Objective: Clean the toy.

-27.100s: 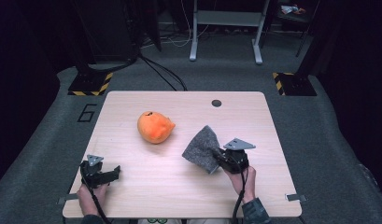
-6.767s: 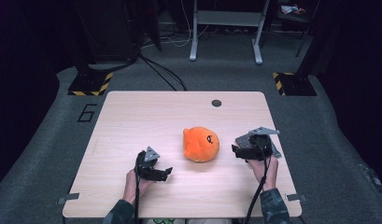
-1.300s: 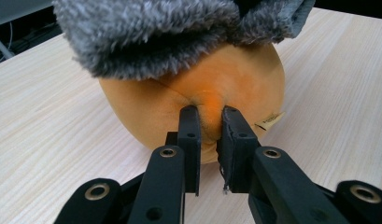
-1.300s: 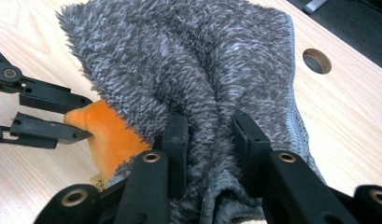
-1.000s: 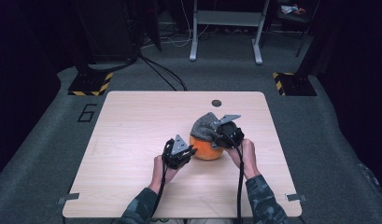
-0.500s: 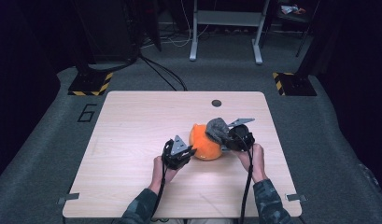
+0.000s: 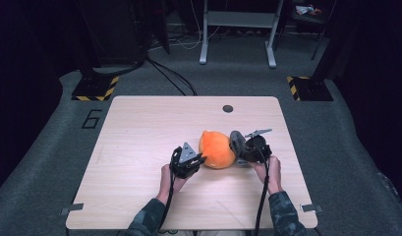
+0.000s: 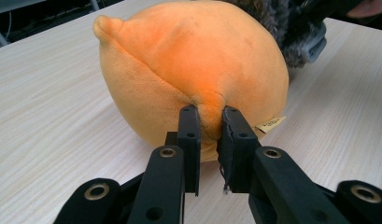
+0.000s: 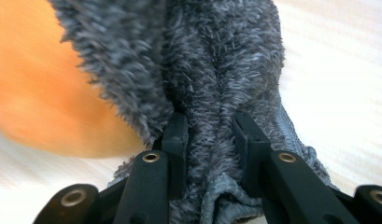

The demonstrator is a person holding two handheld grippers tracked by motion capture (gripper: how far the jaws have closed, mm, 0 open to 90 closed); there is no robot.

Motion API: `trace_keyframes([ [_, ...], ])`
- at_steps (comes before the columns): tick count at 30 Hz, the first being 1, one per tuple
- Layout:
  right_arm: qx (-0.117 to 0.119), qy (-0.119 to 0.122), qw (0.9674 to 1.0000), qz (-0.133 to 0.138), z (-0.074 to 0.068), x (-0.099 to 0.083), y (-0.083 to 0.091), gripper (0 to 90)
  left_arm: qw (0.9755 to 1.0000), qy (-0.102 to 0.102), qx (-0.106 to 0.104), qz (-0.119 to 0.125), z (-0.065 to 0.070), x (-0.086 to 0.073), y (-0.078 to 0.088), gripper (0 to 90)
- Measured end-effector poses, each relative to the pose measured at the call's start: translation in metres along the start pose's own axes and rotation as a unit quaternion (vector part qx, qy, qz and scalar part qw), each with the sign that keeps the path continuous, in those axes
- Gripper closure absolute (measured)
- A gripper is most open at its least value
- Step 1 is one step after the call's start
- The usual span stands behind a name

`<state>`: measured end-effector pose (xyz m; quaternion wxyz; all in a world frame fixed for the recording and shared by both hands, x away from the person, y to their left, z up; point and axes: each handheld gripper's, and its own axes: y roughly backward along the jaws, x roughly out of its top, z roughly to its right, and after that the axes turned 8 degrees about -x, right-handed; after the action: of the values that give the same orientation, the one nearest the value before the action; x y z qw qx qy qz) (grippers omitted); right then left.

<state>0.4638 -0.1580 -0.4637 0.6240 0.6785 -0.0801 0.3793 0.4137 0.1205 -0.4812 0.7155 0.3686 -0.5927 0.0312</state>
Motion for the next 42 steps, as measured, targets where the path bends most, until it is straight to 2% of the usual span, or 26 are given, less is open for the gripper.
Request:
trace_keyframes([
  [4,-0.016,-0.01,0.9992,-0.036,0.005,-0.009,-0.014,69.3,1.0,0.002,0.002,0.001,0.0,0.0,0.0,79.5],
  [7,-0.022,-0.012,0.9989,-0.041,0.01,-0.014,-0.017,69.4,1.0,0.002,0.001,0.002,0.0,0.0,0.0,79.5],
  [8,-0.025,-0.014,0.9989,-0.036,0.011,-0.014,-0.014,69.5,1.0,0.002,0.0,0.003,0.0,0.0,0.0,79.5],
  [10,-0.032,-0.02,0.9992,-0.007,0.015,-0.013,-0.002,69.7,1.0,-0.001,0.004,0.003,0.001,0.0,0.0,79.5],
  [13,-0.031,-0.011,0.9988,0.036,0.016,-0.004,0.019,69.7,1.0,-0.006,0.004,0.001,0.0,0.001,0.0,79.5],
  [16,-0.03,0.01,0.9973,0.066,0.005,0.01,0.04,69.7,1.0,-0.004,0.003,0.003,0.001,0.002,0.0,79.5],
  [20,-0.019,0.061,0.9943,0.086,-0.02,0.03,0.056,69.6,1.0,-0.007,0.003,0.004,0.001,0.005,-0.001,79.5],
  [25,-0.014,0.113,0.99,0.084,-0.05,0.047,0.056,69.5,0.9999,-0.012,0.003,0.005,0.002,0.006,-0.002,79.6],
  [28,-0.016,0.146,0.9853,0.087,-0.065,0.055,0.052,69.4,0.9999,-0.013,0.005,0.005,0.002,0.008,-0.002,79.5],
  [32,-0.015,0.168,0.9822,0.082,-0.08,0.06,0.046,69.4,0.9998,-0.016,0.0,0.006,0.003,0.009,-0.002,79.6],
  [35,-0.029,0.189,0.9793,0.066,-0.087,0.06,0.038,69.5,0.9998,-0.017,-0.002,0.004,0.003,0.009,-0.003,79.6],
  [36,-0.032,0.188,0.9797,0.061,-0.088,0.059,0.038,69.5,0.9998,-0.018,-0.002,0.003,0.003,0.009,-0.003,79.6],
  [37,-0.032,0.189,0.9797,0.06,-0.089,0.058,0.037,69.5,0.9999,-0.016,-0.003,0.005,0.003,0.009,-0.003,79.6],
  [38,-0.032,0.194,0.9782,0.067,-0.087,0.058,0.036,69.5,0.9999,-0.015,-0.004,0.005,0.003,0.009,-0.003,79.6],
  [39,-0.032,0.186,0.98,0.063,-0.087,0.057,0.037,69.5,0.9999,-0.015,-0.004,0.006,0.003,0.009,-0.003,79.6],
  [42,-0.032,0.189,0.9796,0.059,-0.082,0.057,0.038,69.5,0.9999,-0.014,-0.003,0.008,0.004,0.009,-0.003,79.6],
])
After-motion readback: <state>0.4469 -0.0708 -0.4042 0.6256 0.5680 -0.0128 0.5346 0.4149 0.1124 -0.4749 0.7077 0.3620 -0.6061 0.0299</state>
